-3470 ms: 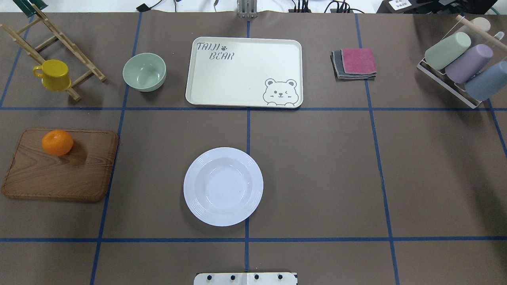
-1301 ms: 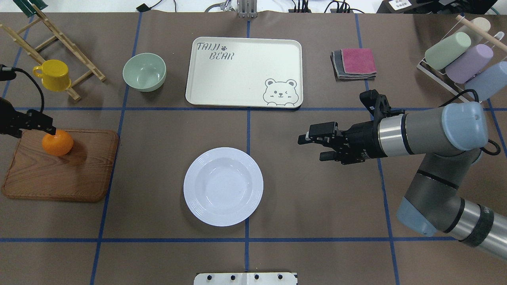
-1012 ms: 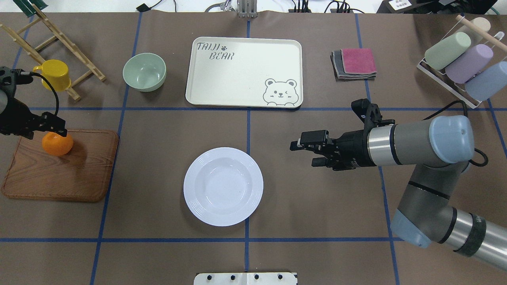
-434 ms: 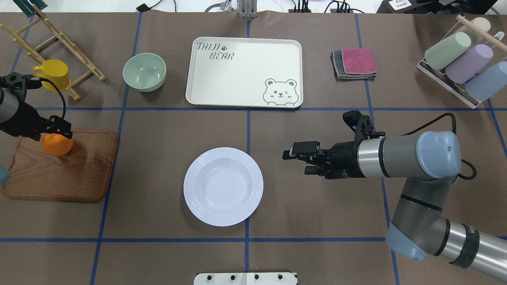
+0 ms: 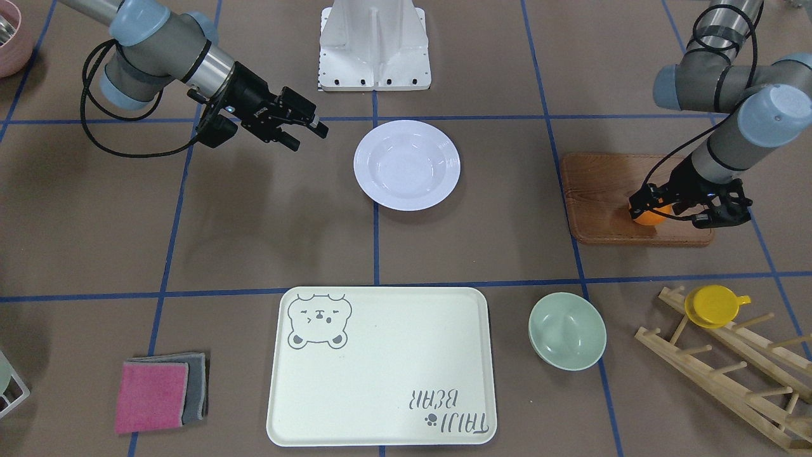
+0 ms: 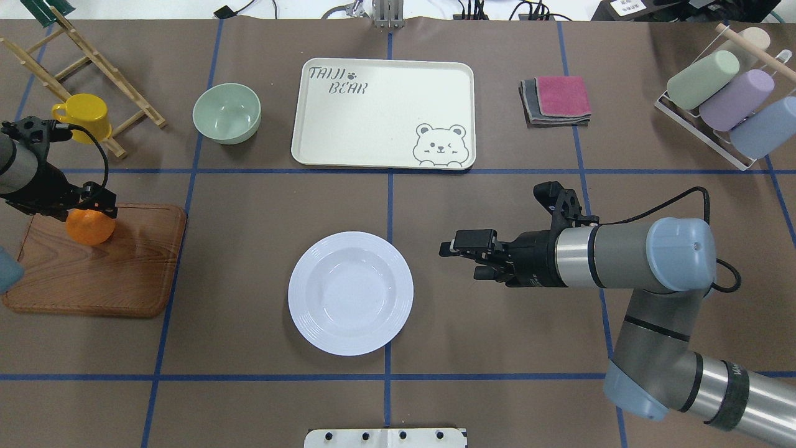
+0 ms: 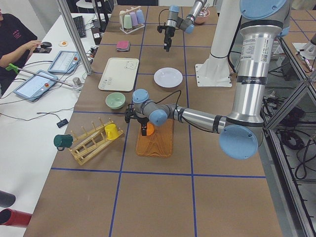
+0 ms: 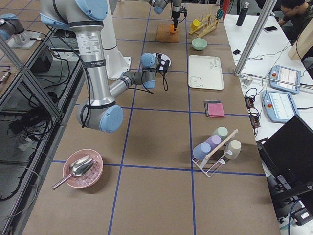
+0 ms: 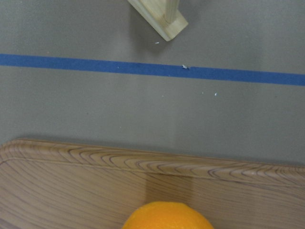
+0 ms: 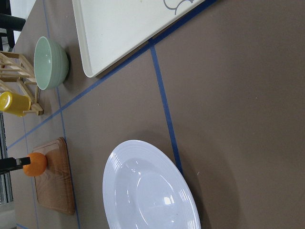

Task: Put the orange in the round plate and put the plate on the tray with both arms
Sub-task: 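Close the left gripper on the orange and lift it off the board, then carry the orange over the plate with left gripper while right gripper grips plate rim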

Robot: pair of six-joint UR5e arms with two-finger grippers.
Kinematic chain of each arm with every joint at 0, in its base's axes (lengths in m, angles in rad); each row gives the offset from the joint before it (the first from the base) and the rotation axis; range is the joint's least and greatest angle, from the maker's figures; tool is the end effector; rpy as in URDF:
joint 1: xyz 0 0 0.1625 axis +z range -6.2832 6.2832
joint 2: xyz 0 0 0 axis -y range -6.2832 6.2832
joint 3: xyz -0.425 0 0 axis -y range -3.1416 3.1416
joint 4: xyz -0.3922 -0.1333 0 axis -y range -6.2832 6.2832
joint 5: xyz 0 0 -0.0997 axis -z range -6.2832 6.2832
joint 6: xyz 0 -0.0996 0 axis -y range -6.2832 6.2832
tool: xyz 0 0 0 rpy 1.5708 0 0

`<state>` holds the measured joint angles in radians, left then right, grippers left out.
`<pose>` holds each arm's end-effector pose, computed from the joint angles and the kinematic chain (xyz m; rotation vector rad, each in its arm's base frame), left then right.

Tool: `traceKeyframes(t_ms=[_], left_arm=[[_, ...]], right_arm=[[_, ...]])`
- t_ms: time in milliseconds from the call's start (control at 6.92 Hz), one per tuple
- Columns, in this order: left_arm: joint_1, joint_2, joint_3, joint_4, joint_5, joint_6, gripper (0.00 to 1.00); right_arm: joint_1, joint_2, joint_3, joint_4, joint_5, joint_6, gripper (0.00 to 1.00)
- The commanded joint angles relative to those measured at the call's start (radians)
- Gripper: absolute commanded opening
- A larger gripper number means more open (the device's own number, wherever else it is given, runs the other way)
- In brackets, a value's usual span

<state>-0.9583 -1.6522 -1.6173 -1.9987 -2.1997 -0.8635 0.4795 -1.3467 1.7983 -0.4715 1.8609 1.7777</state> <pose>0.2555 -0.4936 0.5519 -0.0146 0.8135 -0.0623 -0.4349 -0.3443 0.3079 -0.0181 -1.5603 0.3175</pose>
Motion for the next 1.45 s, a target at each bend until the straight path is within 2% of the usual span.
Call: traceKeyframes(t_ms=[0, 434, 578, 723, 867, 1157, 1301], left_arm=[[0.013, -0.001, 0.004, -0.005, -0.002, -0.002, 0.85], [0.016, -0.003, -0.021, 0.001, -0.009, -0.003, 0.80], [0.019, -0.023, -0.050, 0.015, -0.011, -0.040, 0.80], [0.023, -0.100, -0.049, 0.033, -0.011, -0.131, 0.80], [0.042, -0.192, -0.052, 0.091, -0.009, -0.197, 0.80], [0.126, -0.341, -0.069, 0.167, 0.005, -0.358, 0.80], [0.194, -0.392, -0.075, 0.167, 0.061, -0.441, 0.80]], right_arm=[[-0.005, 0.000, 0.000, 0.001, -0.009, -0.003, 1.00], [-0.007, 0.001, -0.002, 0.002, -0.011, -0.006, 1.00], [-0.019, 0.007, -0.005, 0.017, -0.052, -0.004, 1.00], [-0.059, 0.049, -0.067, 0.134, -0.154, 0.000, 0.99], [-0.080, 0.076, -0.153, 0.257, -0.192, 0.035, 0.99], [-0.093, 0.087, -0.238, 0.332, -0.215, 0.035, 0.99], [-0.097, 0.087, -0.243, 0.329, -0.213, 0.028, 0.99]])
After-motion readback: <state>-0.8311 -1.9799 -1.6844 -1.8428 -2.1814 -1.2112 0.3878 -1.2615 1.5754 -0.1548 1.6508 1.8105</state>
